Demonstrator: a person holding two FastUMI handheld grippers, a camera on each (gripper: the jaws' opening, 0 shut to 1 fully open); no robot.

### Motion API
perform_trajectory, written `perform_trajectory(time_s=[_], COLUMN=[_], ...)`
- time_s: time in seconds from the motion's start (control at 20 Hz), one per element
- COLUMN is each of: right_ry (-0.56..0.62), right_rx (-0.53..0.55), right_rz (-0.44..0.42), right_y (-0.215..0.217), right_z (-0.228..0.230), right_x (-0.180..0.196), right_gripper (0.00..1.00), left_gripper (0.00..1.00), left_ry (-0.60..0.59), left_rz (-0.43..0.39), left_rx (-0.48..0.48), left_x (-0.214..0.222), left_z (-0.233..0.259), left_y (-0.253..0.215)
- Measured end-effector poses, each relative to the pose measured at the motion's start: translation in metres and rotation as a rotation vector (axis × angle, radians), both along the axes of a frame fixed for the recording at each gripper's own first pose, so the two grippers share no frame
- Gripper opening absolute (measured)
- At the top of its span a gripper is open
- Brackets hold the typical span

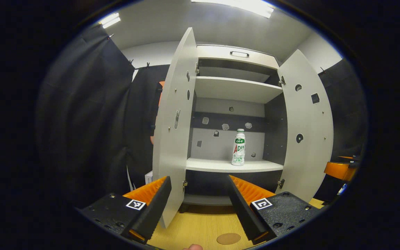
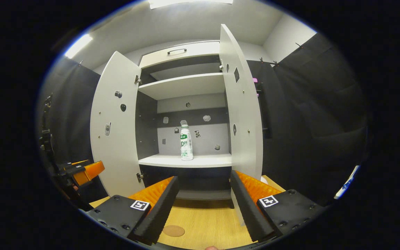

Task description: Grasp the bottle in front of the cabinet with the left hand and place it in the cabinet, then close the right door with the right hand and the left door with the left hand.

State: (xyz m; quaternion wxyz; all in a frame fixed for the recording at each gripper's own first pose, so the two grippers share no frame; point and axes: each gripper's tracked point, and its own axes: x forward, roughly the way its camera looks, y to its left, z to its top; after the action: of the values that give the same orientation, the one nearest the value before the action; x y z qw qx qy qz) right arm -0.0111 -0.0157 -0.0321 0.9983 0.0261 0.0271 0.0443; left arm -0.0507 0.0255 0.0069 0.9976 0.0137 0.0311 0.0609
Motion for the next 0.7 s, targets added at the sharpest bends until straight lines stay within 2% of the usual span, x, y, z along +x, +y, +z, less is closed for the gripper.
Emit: perform_trajectory(time_s=[0.15,0.2,0.25,0.3,0.5,0.7], right_ry=[0.051,0.054,0.046,0.035,-0.028,-0.075], right_rx=[-0.010,-0.009,-0.011,-0.019,-0.055,-0.024], right_rz=[0.005,0.007,0.001,-0.014,-0.143,-0.294], right_y=[0.002,0.000,-0.006,-0.017,-0.083,-0.154], right_z=[-0.016,-0.016,-0.011,-0.004,0.038,0.083], right_x=[0.002,0.001,0.000,0.000,-0.001,0.010], right_gripper=[0.98,0.89,0.99,0.99,0.96,0.95], left_gripper=[0.95,0.95,0.95,0.96,0.96,0.96], left_ry=[-0.004,0.004,0.012,0.018,0.018,0.015], left_rz=[-0.031,-0.040,-0.049,-0.061,-0.087,-0.104], left_rx=[-0.049,-0.063,-0.076,-0.087,-0.087,-0.098], left_x=[0.001,0.003,0.005,0.007,0.012,0.015], left_z=[-0.003,-0.006,-0.010,-0.012,-0.016,-0.016], left_y=[-0.013,-0.017,-0.021,-0.025,-0.036,-0.043])
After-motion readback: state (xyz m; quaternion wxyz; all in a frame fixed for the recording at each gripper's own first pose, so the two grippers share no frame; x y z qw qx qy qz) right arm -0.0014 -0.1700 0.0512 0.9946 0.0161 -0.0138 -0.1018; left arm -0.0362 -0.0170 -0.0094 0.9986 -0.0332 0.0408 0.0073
